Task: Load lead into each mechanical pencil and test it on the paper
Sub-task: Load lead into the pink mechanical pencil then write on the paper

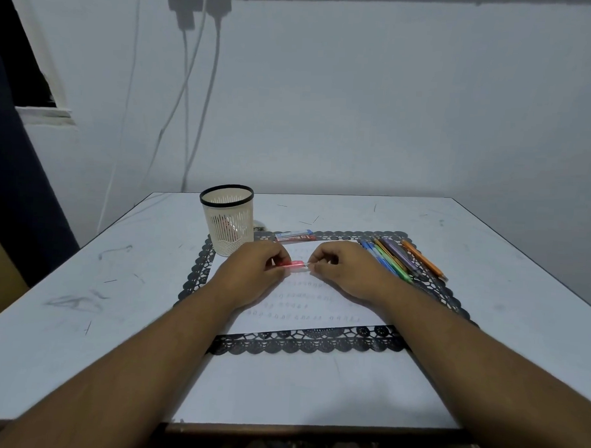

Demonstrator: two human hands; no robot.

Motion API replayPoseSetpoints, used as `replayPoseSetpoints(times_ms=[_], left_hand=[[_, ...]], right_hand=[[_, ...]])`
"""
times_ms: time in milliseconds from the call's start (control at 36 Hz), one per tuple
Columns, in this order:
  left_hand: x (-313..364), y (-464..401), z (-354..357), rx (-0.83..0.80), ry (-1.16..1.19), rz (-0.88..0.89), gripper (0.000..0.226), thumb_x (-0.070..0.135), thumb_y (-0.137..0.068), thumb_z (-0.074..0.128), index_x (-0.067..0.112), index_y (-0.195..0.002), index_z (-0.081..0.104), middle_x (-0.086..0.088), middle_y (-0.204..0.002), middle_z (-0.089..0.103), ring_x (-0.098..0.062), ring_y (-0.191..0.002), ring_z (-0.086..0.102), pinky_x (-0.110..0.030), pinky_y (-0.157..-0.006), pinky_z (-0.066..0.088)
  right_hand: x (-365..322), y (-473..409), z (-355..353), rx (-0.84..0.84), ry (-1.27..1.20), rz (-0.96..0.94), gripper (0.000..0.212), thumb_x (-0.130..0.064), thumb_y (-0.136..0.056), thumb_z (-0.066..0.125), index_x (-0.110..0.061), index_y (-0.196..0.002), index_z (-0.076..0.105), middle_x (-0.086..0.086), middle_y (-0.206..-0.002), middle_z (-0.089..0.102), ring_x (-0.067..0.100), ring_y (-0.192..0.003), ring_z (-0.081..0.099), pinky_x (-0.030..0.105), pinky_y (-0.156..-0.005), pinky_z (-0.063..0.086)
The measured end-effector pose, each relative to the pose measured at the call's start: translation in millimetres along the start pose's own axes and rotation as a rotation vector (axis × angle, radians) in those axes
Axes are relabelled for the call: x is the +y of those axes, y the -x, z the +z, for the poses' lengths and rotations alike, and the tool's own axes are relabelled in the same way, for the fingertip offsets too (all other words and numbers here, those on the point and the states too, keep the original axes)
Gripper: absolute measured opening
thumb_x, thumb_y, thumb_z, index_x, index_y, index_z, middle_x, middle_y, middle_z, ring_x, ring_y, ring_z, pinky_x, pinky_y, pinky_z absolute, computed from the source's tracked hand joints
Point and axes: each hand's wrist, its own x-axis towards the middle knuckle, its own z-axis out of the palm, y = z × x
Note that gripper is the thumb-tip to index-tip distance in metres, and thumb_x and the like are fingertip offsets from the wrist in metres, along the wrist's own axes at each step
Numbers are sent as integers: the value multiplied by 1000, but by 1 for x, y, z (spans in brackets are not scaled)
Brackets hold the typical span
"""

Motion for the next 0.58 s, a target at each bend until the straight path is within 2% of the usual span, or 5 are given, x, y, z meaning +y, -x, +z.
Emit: replayPoseSetpoints(times_ms=[194,333,500,583], left_hand=[[-1,0,1,-2,-5,2,7,28,-93,74,33,-92,69,16,-86,64,-3,-80,58,-26,-68,48],[0,0,0,1,-6,-1,4,28,-93,74,31,-93,71,16,-86,65,-4,-81,58,-30,-71,51],[0,1,0,18,-24,-14,6,29,-93,74,32,-91,70,17,-86,65,-3,-81,59,-26,-68,47],[-1,1,-1,38,-28,-39,6,27,-93,74,30,-90,71,17,-85,64,-2,-79,59,-23,-65,43]], right_hand=[[1,1,1,5,-24,0,9,-27,-100,71,-27,-92,75,-11,-83,68,8,-75,58,26,-67,44],[2,0,-1,12,6,-1,9,-31,-99,71,-29,-91,76,-9,-85,69,10,-76,59,28,-68,45],[10,-4,-5,26,-33,16,12,-29,-97,73,-31,-86,76,-6,-83,72,18,-77,65,39,-71,52],[13,-4,-8,30,-106,47,14,-25,-96,74,-29,-83,77,1,-82,71,24,-72,60,44,-67,48]])
